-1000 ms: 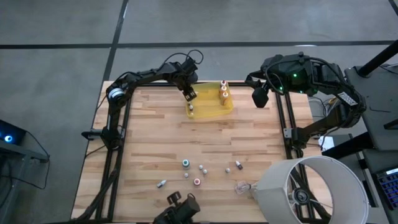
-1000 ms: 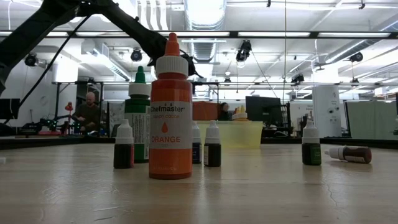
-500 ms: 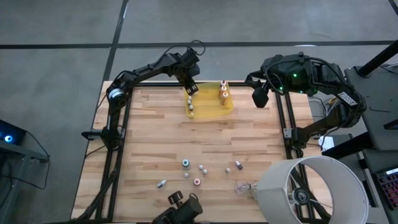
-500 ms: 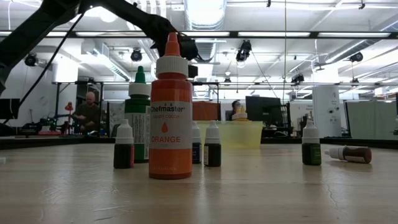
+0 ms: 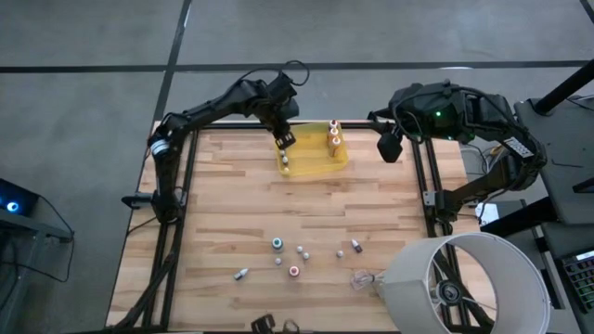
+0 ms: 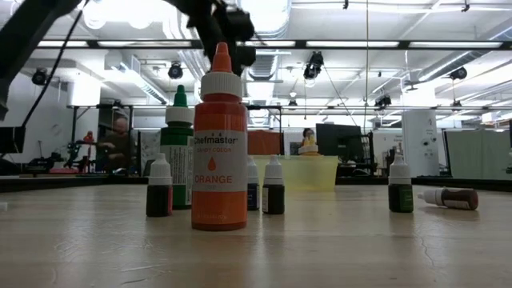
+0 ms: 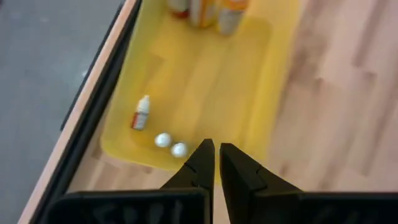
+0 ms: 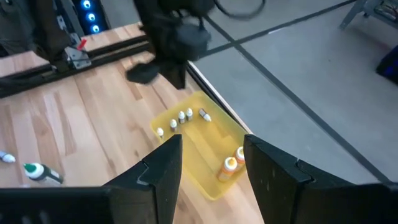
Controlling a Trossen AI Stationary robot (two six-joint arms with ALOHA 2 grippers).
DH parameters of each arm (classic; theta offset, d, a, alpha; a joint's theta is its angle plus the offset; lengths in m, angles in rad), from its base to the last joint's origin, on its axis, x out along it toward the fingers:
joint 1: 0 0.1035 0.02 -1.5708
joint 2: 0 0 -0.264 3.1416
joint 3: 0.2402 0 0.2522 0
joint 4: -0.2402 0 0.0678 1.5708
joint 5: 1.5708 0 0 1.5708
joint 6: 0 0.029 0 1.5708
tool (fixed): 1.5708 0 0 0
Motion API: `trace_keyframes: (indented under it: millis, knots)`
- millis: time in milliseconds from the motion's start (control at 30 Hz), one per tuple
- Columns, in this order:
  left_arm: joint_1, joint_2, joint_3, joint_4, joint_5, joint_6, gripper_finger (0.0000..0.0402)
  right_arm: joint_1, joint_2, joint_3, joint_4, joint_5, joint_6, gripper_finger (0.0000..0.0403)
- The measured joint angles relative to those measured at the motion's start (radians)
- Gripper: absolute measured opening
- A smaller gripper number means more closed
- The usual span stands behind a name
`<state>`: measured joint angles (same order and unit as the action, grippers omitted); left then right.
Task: Pick & Place food coloring
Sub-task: Put the large green food coloring bottle into the yellow bin
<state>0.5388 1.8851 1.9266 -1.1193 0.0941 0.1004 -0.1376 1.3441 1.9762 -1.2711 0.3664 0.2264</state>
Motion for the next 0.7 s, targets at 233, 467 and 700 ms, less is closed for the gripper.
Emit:
trace_keyframes:
  millis: [233,467,700]
  knots:
    - [-0.122,-0.108,-0.001,-0.027,0.001,-0.076,0.0,0.0,0.0,-0.007,-0.013,-0.001,-0.017,0.0164]
    - [-0.263,-0.182,-0.001,-0.027,0.025,-0.158,0.0,0.0,0.0,-0.016,-0.012,-0.001,-0.028,0.0164]
    - [-0.394,-0.217,-0.001,-0.041,0.027,-0.195,0.0,0.0,0.0,-0.022,-0.01,-0.003,-0.028,0.0164]
